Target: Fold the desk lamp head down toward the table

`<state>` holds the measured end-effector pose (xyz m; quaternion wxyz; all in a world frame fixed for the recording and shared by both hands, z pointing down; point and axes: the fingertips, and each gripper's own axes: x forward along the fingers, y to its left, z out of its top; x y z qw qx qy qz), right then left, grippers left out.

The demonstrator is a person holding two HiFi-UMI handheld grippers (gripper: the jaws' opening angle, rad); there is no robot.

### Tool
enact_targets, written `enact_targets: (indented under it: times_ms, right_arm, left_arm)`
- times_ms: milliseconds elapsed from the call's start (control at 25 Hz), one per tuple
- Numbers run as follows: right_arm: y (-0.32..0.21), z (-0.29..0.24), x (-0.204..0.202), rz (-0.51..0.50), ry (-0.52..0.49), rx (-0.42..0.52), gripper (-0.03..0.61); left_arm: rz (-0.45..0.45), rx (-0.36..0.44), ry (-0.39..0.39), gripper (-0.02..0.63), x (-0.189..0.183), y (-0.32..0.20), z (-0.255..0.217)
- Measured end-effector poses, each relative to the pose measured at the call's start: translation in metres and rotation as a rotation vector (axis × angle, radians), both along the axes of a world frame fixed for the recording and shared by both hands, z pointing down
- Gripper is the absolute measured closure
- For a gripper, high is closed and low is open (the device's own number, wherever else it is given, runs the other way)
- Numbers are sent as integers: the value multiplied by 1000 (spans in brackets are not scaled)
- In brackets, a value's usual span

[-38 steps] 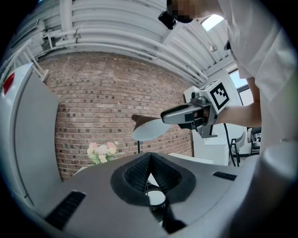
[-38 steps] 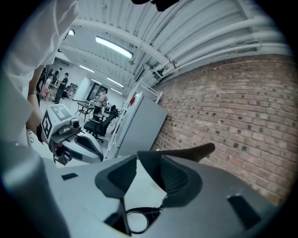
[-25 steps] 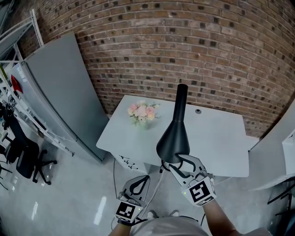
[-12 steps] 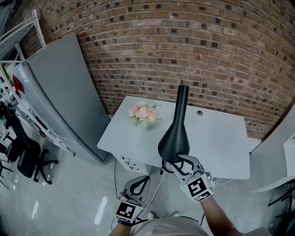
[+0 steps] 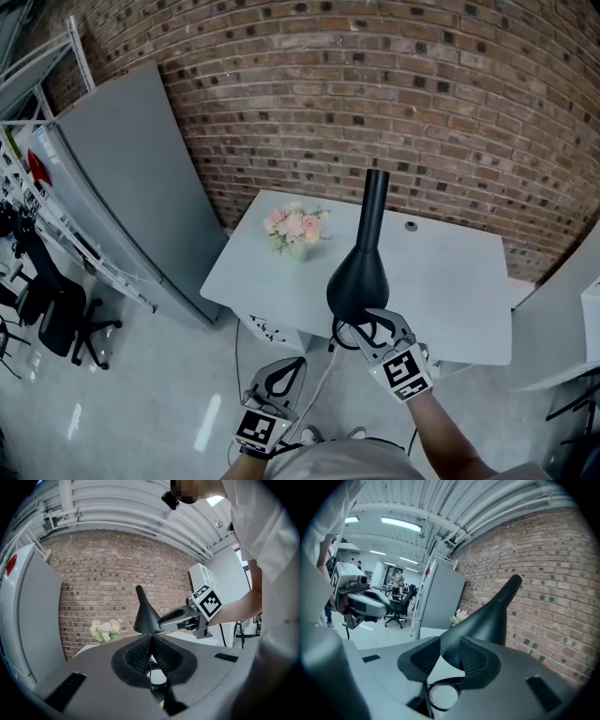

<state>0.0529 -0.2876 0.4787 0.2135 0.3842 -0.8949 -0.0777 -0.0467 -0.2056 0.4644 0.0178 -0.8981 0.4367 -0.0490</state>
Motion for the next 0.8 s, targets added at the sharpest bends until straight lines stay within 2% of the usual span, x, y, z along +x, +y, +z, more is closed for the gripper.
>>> enact_targets:
  times_ms: [120, 320, 640, 800]
  right_arm:
    - [-9, 7, 2, 9, -3, -10, 445]
    - [-14, 6, 8, 18, -36, -17, 505]
    - [-15, 5, 7, 41, -51, -33, 505]
    - [-12, -3, 7, 55, -115, -38, 505]
  left_arm:
    - [-2, -2, 1, 606, 0, -1, 1]
    - [-4, -3, -1, 606, 2, -2, 2]
    - [-9, 0, 7, 606, 0, -2, 0]
    - [-2, -3, 14, 606, 0, 1, 0]
